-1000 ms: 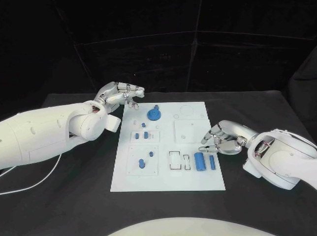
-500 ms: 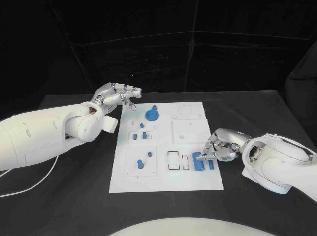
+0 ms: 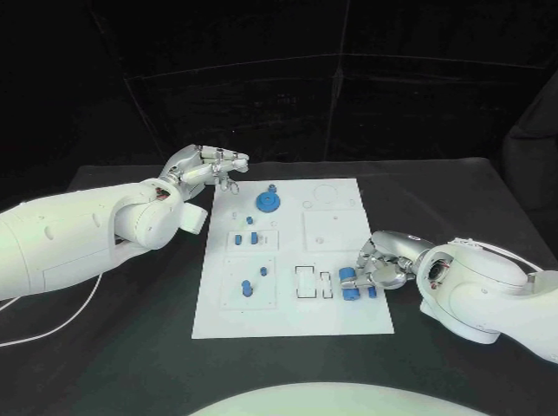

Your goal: Assemble the parts on the task board

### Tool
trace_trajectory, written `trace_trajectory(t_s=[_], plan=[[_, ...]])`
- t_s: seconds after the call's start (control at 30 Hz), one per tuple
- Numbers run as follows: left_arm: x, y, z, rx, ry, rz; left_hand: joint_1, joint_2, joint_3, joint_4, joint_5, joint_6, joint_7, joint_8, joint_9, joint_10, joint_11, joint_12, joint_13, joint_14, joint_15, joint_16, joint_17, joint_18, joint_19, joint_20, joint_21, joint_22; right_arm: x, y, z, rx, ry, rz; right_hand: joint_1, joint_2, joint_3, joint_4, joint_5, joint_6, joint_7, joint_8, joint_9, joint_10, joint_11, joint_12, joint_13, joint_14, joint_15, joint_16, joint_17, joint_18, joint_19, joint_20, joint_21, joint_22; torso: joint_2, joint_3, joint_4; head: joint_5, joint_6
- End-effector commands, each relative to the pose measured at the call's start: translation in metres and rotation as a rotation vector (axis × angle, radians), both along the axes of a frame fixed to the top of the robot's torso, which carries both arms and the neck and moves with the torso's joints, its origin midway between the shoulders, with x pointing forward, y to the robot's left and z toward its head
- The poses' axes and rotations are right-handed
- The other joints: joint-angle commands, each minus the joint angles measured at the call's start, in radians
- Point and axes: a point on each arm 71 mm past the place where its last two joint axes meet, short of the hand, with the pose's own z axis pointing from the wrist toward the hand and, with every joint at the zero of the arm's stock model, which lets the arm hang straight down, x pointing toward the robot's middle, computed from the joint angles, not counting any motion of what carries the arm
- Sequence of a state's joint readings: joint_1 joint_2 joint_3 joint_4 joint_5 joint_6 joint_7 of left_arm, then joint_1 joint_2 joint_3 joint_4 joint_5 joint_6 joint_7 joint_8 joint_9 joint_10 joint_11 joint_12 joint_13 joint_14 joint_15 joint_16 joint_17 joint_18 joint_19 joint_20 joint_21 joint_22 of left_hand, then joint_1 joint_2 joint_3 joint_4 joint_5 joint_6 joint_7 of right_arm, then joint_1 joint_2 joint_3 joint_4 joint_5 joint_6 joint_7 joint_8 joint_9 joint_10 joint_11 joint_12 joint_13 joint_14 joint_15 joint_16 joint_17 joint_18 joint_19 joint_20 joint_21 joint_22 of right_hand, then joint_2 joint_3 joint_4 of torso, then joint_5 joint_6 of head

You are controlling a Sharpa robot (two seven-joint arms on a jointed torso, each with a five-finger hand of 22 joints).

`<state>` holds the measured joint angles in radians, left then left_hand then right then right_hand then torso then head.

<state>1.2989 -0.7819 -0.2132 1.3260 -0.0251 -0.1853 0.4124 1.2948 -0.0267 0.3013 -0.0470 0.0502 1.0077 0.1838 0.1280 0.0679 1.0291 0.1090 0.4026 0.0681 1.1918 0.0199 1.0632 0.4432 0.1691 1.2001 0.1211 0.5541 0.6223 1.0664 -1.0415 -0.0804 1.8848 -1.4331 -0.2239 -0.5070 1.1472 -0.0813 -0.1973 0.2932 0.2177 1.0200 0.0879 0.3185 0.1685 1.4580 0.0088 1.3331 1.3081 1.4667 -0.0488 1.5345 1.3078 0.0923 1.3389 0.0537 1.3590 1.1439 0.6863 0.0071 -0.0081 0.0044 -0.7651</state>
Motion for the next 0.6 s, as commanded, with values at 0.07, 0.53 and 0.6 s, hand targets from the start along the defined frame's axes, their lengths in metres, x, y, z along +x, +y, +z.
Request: trace_trajectory(t_s=[0.07,0.53,0.6], plan=[[-0.0003,-0.0007,0.0012,-0.008,-0.002,-0.008,-0.001,0.005,-0.002,0.006,-0.001,-0.010,0.000,0.006,0.001,-0.008,-0.002,0.003,0.001,-0.006,0.004,0.005,-0.001,0.013,0.008,0.001,-0.005,-0.002,0.0013,0.0039,-0.0031,-0.032,0.003,0.009,0.005,-0.003,0.016,-0.001,0.008,0.000,0.000,0.005,0.006,0.009,0.001,0.009,0.028,0.089,-0.007,0.006,0.189,-0.008,0.008,0.002,0.005,0.003,0.000,-0.0001,-0.0008,0.002,-0.002],[-0.0009,0.0003,0.0013,-0.010,-0.003,-0.010,0.000,0.006,-0.001,0.006,-0.001,-0.009,-0.001,0.008,0.001,-0.008,-0.002,0.004,0.002,-0.007,0.004,0.005,-0.002,0.013,0.008,0.001,-0.005,-0.002,0.0019,0.0119,-0.0120,-0.056,0.003,0.027,0.170,0.050,0.045,-0.056,0.113,-0.005,0.002,0.014,0.031,0.004,0.001,0.009,0.045,0.089,-0.006,0.006,0.190,-0.008,0.008,0.002,0.007,0.008,-0.001,-0.0027,0.0001,0.000,-0.006],[-0.0009,0.0004,0.0013,-0.010,-0.003,-0.010,0.000,0.006,-0.001,0.006,-0.001,-0.009,-0.001,0.009,0.001,-0.008,-0.002,0.004,0.002,-0.007,0.004,0.005,-0.002,0.013,0.009,0.001,-0.006,-0.002,0.0017,0.0121,-0.0120,-0.054,0.000,0.027,0.180,0.054,0.045,-0.062,0.130,-0.005,0.002,0.014,0.032,0.004,0.001,0.009,0.047,0.089,-0.006,0.006,0.191,-0.008,0.008,0.002,0.007,0.008,-0.001,-0.0031,0.0005,0.001,-0.006]])
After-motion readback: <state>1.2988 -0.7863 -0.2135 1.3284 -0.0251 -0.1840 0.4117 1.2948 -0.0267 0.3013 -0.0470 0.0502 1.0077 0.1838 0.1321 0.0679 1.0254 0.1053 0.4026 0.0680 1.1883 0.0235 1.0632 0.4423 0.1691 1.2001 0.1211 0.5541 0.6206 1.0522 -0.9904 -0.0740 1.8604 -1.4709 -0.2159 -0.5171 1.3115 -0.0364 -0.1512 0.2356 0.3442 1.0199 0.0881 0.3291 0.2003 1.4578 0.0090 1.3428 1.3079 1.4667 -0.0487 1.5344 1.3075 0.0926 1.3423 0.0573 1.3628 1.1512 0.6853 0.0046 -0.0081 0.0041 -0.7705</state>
